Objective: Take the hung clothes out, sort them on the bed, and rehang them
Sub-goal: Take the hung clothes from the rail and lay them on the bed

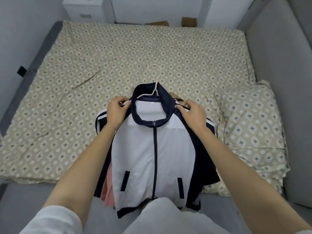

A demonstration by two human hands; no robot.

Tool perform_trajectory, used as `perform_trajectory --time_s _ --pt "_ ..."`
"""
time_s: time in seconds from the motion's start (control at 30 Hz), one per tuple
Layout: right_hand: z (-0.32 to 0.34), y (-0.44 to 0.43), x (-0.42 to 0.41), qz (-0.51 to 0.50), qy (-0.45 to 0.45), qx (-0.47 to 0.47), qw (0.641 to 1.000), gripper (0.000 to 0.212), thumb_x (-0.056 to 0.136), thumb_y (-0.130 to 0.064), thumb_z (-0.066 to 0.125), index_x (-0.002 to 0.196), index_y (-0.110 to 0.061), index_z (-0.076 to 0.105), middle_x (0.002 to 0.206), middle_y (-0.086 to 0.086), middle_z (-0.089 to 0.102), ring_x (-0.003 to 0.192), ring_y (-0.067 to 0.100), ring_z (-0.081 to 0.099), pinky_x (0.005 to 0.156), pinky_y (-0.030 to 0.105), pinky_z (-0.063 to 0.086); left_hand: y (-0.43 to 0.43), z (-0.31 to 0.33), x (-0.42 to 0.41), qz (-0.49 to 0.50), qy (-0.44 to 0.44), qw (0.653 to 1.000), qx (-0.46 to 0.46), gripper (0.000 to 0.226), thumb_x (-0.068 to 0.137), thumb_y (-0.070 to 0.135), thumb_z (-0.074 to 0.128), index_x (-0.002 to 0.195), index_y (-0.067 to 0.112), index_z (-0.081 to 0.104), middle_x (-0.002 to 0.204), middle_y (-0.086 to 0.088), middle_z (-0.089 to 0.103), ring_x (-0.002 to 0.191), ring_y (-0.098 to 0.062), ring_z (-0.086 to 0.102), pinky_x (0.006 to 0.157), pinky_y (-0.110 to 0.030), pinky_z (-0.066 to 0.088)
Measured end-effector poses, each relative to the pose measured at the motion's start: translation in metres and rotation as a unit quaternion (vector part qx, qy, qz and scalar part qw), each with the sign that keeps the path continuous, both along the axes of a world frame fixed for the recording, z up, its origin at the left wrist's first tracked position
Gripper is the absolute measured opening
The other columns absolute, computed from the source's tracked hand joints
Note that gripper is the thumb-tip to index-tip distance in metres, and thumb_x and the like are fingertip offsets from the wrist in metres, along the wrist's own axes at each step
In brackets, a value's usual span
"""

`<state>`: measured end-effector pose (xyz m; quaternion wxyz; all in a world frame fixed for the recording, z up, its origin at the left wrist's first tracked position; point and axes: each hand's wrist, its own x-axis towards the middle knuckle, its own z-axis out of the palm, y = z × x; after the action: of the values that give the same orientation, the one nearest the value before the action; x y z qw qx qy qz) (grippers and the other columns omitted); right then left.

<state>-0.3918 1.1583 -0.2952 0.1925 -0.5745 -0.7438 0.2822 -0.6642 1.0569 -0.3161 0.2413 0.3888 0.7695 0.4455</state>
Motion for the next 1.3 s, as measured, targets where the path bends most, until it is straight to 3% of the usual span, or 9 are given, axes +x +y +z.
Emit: perform_trajectory --time_s 0.27,0.4,0.53,0.7,0.8,0.97,1.03,1.13,1.3 --pt "-0.093 0.063 -0.030 -0.057 -0.037 -0.083 0.994 0.029 0.091 -0.044 0.063 0.080 -0.019 0.055 0.072 -0.003 0.056 0.070 0.022 0.053 0.061 0.031 0.034 0.073 -0.102 -0.031 0.002 -0.010 0.998 -0.060 0.019 0.087 0.034 0.069 0.096 0.019 0.077 0.095 0.012 0.072 0.094 -0.008 0.066 0.092 -0.037 0.052" --pt "-0.140 0.089 -0.042 -0.067 -0.069 -0.106 0.990 0.029 0.090 -0.047 0.062 0.092 -0.019 0.070 0.085 -0.001 0.069 0.080 0.022 0.062 0.070 0.036 0.050 0.097 -0.148 -0.040 -0.002 -0.003 0.996 -0.085 0.018 0.087 0.036 0.069 0.096 0.021 0.076 0.087 0.029 0.065 0.095 -0.007 0.066 0.094 -0.038 0.051" --pt "-0.173 0.110 -0.054 -0.064 -0.095 -0.110 0.987 0.030 0.092 -0.044 0.061 0.093 -0.016 0.072 0.085 0.002 0.070 0.079 0.024 0.063 0.071 0.040 0.052 0.119 -0.188 -0.046 -0.004 0.007 0.993 -0.114 0.021 0.088 0.040 0.065 0.096 0.023 0.075 0.095 0.016 0.071 0.095 -0.008 0.065 0.093 -0.041 0.050" --pt "-0.194 0.120 -0.059 -0.026 -0.125 -0.106 0.986 0.017 0.095 -0.020 0.057 0.102 -0.016 0.071 0.100 0.002 0.070 0.094 0.027 0.065 0.073 0.036 0.051 0.133 -0.219 -0.049 -0.031 0.022 0.990 -0.139 0.023 0.089 0.038 0.061 0.095 0.020 0.073 0.090 0.007 0.069 0.087 -0.011 0.063 0.083 -0.044 0.051" --pt "-0.191 0.119 -0.062 0.011 -0.118 -0.086 0.989 0.025 0.093 -0.015 0.060 0.115 -0.018 0.070 0.120 -0.003 0.067 0.112 0.020 0.060 0.081 0.029 0.045 0.132 -0.224 -0.047 -0.027 0.013 0.991 -0.131 0.015 0.090 0.030 0.059 0.093 0.022 0.072 0.092 0.011 0.068 0.089 -0.008 0.066 0.083 -0.042 0.054" --pt "-0.194 0.104 -0.058 0.050 -0.173 -0.118 0.977 0.042 0.096 -0.038 0.053 0.137 -0.028 0.052 0.142 -0.002 0.050 0.136 0.026 0.039 0.111 0.046 0.031 0.117 -0.206 -0.041 -0.017 0.042 0.992 -0.118 0.029 0.095 0.018 0.060 0.123 0.011 0.065 0.125 -0.006 0.065 0.110 -0.015 0.061 0.098 -0.036 0.048" --pt "-0.187 0.096 -0.056 0.068 -0.200 -0.101 0.972 0.048 0.096 -0.042 0.052 0.141 -0.027 0.046 0.149 -0.002 0.042 0.141 0.026 0.033 0.115 0.047 0.025 0.106 -0.197 -0.039 -0.034 0.070 0.991 -0.108 0.038 0.094 0.019 0.058 0.131 0.010 0.060 0.133 -0.007 0.062 0.121 -0.023 0.059 0.102 -0.045 0.047" --pt "-0.169 0.082 -0.055 0.092 -0.208 -0.061 0.972 0.055 0.096 -0.045 0.053 0.145 -0.024 0.042 0.153 0.001 0.037 0.143 0.027 0.027 0.118 0.046 0.019 0.087 -0.177 -0.032 -0.062 0.144 0.978 -0.136 0.046 0.096 0.025 0.057 0.142 0.022 0.052 0.145 0.000 0.052 0.134 -0.023 0.046 0.112 -0.054 0.033" --pt "-0.131 0.057 -0.067 0.156 -0.223 -0.035 0.962 0.065 0.097 -0.050 0.048 0.153 -0.024 0.029 0.159 0.007 0.027 0.148 0.031 0.018 0.118 0.051 0.013 0.038 -0.129 -0.010 -0.049 0.215 0.963 -0.157 0.052 0.099 0.028 0.053 0.149 0.030 0.038 0.153 -0.004 0.039 0.143 -0.025 0.031 0.119 -0.050 0.010"
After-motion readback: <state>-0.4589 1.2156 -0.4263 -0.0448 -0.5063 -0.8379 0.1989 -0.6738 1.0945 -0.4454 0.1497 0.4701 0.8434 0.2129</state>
